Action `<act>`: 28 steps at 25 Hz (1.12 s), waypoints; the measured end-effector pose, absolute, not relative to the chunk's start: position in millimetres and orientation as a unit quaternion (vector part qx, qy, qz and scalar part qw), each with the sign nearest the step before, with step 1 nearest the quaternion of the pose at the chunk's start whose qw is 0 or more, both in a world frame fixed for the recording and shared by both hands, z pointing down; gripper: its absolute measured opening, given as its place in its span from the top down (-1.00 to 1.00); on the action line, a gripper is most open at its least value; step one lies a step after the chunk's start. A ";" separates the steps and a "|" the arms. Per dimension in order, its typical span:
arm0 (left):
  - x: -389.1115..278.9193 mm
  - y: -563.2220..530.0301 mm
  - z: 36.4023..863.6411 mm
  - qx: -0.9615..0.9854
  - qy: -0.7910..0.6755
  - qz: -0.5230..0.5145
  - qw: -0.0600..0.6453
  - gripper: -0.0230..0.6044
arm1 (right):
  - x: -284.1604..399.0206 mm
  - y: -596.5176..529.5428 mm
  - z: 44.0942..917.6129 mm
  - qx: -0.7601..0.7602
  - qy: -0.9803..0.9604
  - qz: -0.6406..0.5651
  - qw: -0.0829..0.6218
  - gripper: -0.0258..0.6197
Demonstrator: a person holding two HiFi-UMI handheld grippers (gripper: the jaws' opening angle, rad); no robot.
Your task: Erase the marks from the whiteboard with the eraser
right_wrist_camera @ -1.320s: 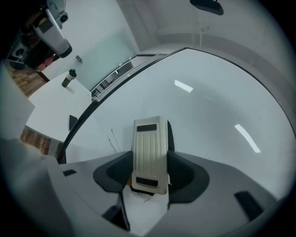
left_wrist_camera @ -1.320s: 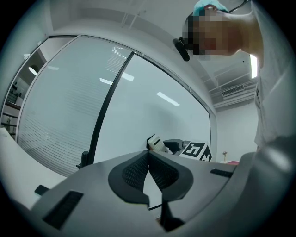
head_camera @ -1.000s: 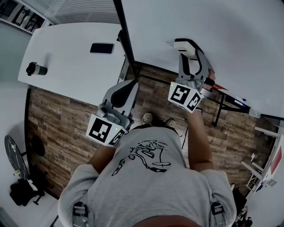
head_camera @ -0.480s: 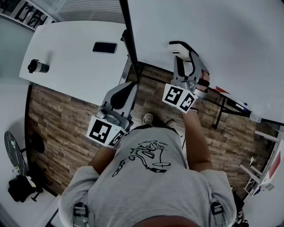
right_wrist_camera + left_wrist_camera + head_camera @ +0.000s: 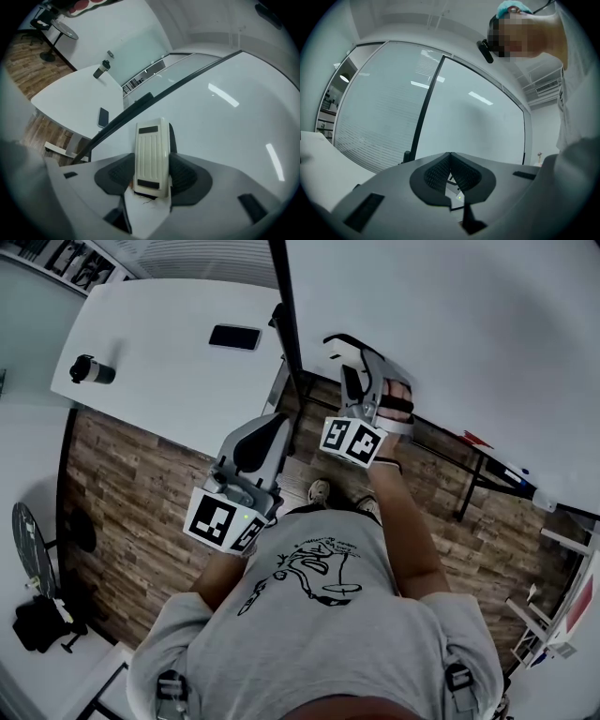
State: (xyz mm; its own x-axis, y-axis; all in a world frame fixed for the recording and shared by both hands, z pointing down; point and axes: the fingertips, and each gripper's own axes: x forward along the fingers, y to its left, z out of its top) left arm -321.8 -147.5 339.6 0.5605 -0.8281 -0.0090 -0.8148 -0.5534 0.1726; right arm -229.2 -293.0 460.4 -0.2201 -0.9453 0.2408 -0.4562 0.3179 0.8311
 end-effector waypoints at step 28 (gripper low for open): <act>-211.7 -130.5 309.0 0.918 -0.391 -0.060 0.042 0.85 | -100.6 -146.2 330.4 0.499 -0.864 -0.055 0.039 0.19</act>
